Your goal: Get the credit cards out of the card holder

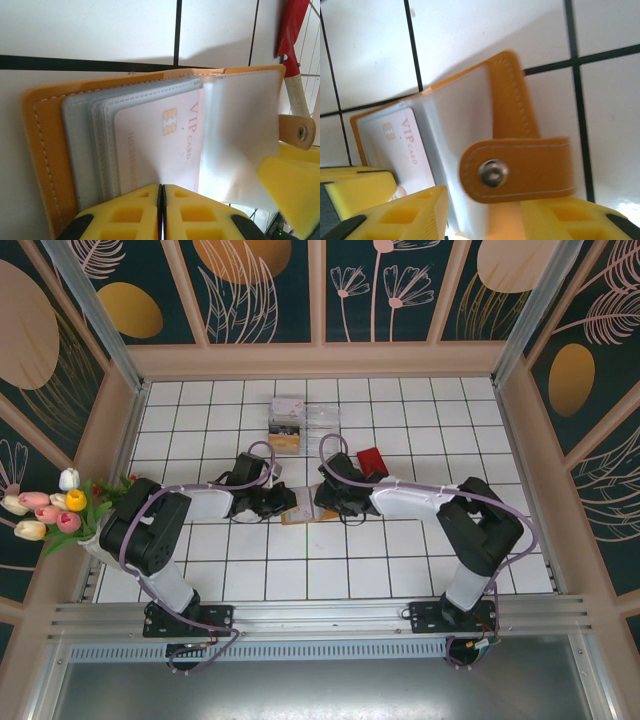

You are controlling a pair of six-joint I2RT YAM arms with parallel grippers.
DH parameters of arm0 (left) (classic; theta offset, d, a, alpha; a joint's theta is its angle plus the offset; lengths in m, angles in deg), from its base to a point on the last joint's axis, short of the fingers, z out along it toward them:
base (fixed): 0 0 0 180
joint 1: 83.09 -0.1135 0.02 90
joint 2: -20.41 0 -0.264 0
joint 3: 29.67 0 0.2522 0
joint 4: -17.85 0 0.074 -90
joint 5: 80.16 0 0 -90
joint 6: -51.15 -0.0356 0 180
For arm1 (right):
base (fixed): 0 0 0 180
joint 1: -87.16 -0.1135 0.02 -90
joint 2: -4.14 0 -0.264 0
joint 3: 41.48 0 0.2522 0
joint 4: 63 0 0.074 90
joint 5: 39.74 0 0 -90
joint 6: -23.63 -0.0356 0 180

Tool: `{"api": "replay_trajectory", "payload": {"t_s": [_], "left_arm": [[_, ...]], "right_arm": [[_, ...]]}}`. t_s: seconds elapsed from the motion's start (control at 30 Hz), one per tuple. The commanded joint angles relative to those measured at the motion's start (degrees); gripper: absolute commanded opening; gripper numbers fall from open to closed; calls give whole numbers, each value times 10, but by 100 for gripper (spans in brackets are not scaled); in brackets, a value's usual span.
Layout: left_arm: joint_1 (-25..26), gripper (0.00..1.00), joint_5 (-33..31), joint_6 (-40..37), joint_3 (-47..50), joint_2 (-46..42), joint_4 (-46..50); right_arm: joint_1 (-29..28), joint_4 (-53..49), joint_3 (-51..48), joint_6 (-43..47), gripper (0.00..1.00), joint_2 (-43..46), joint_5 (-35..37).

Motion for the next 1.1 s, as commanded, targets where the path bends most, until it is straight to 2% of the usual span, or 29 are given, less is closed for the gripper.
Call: {"api": "replay_trajectory", "payload": {"t_s": [0.0,0.33,0.5,0.67,0.77,0.9,0.97,1.07], "left_arm": [[1,13,-33,-23,12,12,35],[2,17,3,-33,-45,-18,34],[6,20,14,-21,-60,-26,22],[6,22,-31,-27,-58,-47,50],[6,26,-87,-20,-51,-66,71],[2,27,-144,-9,-35,-85,87],[1,27,-147,-1,-26,-90,83],[1,21,-183,11,-16,-95,93]], "right_arm": [[8,-39,-10,-29,43,27,30],[12,-65,20,-27,42,25,28],[12,-32,15,-7,42,71,10],[12,-6,6,25,44,128,3],[11,12,6,59,46,144,-9],[11,46,12,81,45,134,-59],[8,53,27,83,41,108,-83],[1,48,56,64,23,50,-112]]}}
